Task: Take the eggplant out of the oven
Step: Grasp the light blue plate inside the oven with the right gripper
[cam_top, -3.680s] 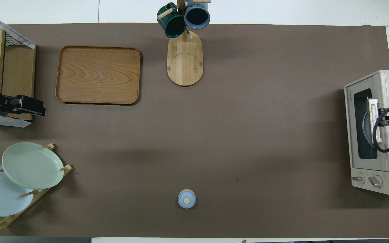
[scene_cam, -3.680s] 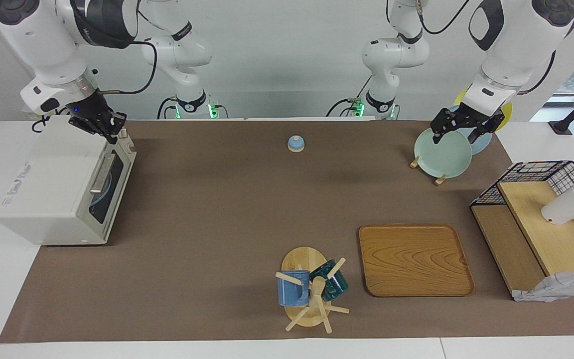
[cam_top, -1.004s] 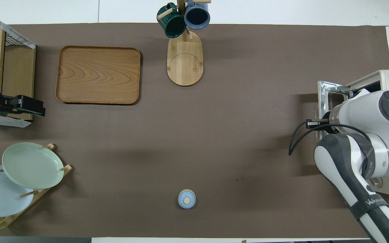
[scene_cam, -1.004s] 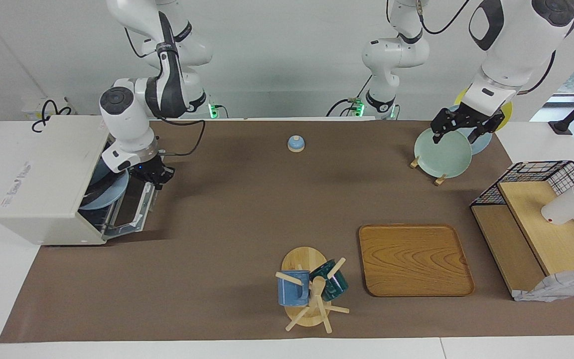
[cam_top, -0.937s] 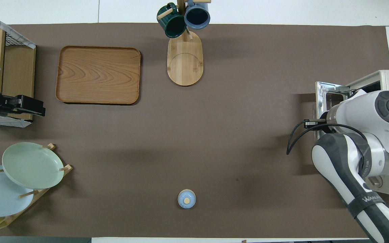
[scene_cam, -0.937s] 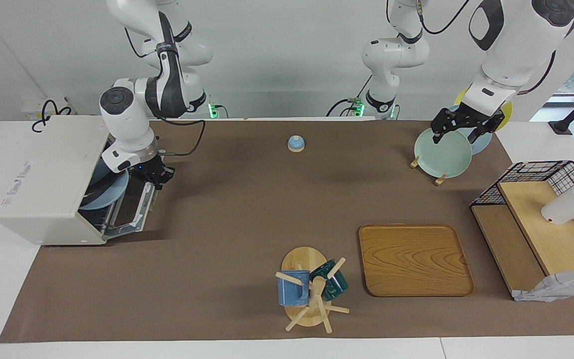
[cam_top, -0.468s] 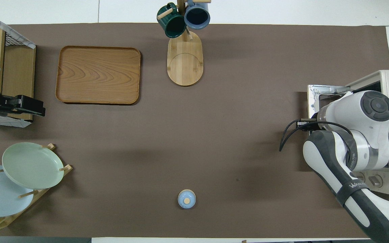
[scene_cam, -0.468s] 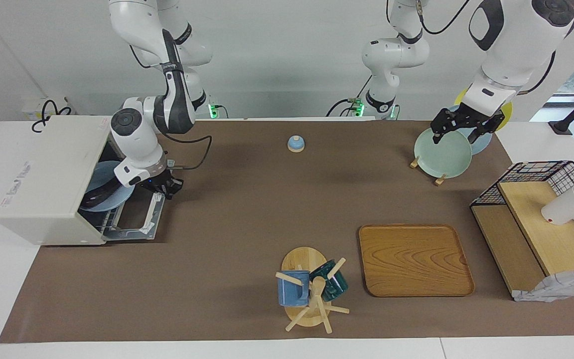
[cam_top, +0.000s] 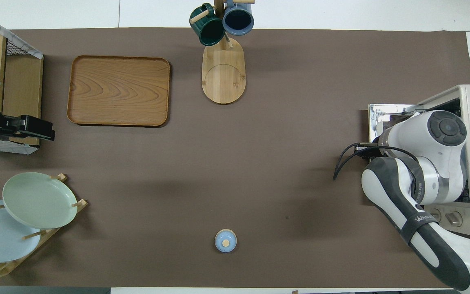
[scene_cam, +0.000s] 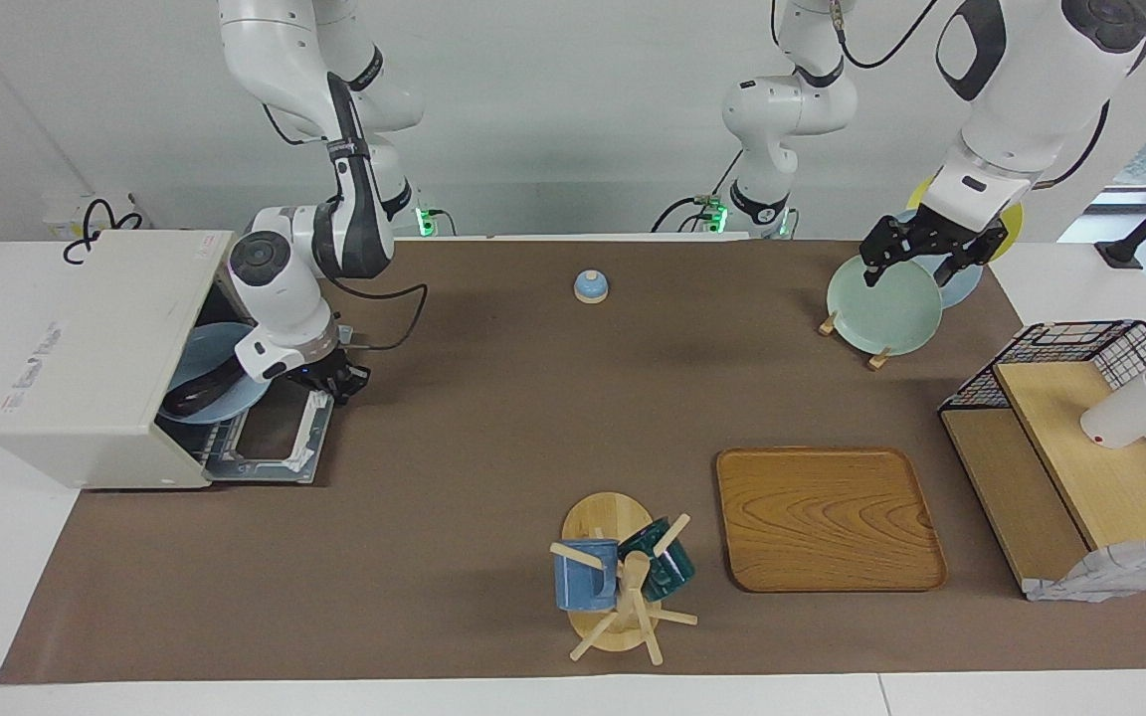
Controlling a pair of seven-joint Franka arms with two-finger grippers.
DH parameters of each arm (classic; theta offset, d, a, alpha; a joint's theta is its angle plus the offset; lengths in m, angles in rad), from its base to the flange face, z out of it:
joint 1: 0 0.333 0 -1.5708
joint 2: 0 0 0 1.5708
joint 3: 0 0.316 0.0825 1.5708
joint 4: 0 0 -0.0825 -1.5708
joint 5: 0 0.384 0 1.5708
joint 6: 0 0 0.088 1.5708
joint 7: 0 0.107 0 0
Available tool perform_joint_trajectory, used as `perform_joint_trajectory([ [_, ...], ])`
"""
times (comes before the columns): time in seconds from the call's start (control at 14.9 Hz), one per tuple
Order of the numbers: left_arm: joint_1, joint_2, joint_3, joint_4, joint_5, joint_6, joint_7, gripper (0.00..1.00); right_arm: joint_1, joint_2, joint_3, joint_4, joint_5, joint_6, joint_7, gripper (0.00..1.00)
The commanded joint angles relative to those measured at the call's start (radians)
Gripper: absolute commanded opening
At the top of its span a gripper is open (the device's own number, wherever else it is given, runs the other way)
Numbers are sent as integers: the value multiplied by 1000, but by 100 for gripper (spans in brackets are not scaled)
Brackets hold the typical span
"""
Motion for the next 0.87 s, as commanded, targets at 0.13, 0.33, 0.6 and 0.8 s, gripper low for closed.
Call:
perform_joint_trajectory([
  [0.13,10,-10,-8,-1,21,-7,9,100,30,6,-34,79,-28,-62,33,0],
  [0.33,10,-10,-8,-1,21,-7,9,100,30,-20,-34,106,-28,-128,30,0],
  [0.6,10,-10,-8,-1,21,-7,9,100,10,-72,-43,180,-43,-304,22,27],
  [0.8,10,-10,-8,-1,21,-7,9,100,-20,-81,-46,194,-77,-346,15,39],
])
